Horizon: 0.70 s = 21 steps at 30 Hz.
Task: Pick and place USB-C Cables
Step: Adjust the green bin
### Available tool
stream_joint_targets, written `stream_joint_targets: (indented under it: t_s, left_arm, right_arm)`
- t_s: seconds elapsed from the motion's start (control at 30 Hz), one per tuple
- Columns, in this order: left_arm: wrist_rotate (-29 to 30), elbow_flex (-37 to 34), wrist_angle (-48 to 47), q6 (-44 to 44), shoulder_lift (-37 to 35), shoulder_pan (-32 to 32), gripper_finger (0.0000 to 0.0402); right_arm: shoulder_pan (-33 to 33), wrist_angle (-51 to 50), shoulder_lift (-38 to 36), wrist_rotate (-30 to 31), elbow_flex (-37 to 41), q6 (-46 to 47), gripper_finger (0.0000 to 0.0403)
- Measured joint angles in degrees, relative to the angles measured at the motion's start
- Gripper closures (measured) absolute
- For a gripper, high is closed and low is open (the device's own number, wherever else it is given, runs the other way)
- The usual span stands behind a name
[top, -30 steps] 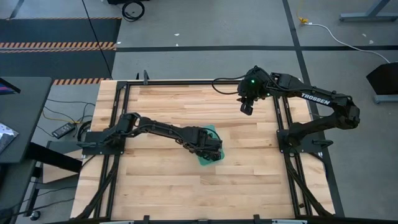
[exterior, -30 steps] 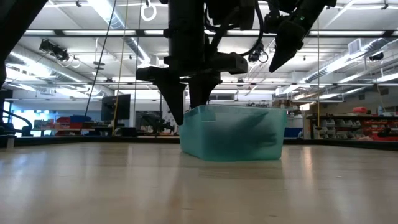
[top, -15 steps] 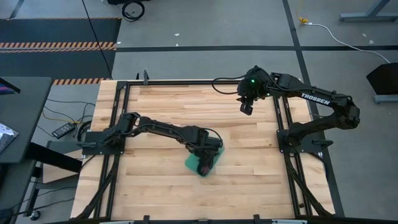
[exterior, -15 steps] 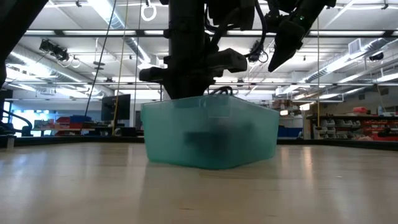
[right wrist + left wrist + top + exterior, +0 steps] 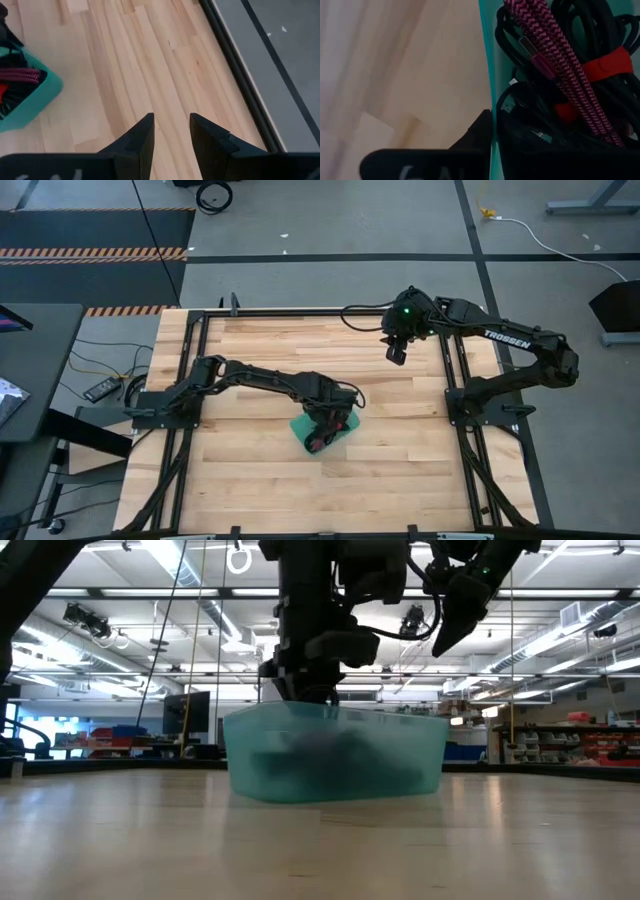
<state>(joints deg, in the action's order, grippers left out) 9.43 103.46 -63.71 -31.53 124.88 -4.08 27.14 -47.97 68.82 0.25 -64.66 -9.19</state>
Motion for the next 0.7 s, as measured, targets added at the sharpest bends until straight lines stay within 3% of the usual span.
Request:
stream_joint_targets:
  t_s: [0.4, 0.7]
  left_arm:
    - [5.40, 0.00, 2.11, 27.65, 0.00, 3.12, 0.0383]
    - [6.46, -0.02, 9.53, 37.52, 0.00, 5.40, 0.0382]
  right_arm:
    - [0.00, -1.86, 0.00, -0.32, 1.51, 0.63, 0.0273]
    - [0.00, -3.00, 0.00, -0.41, 1.51, 2.19, 0.0273]
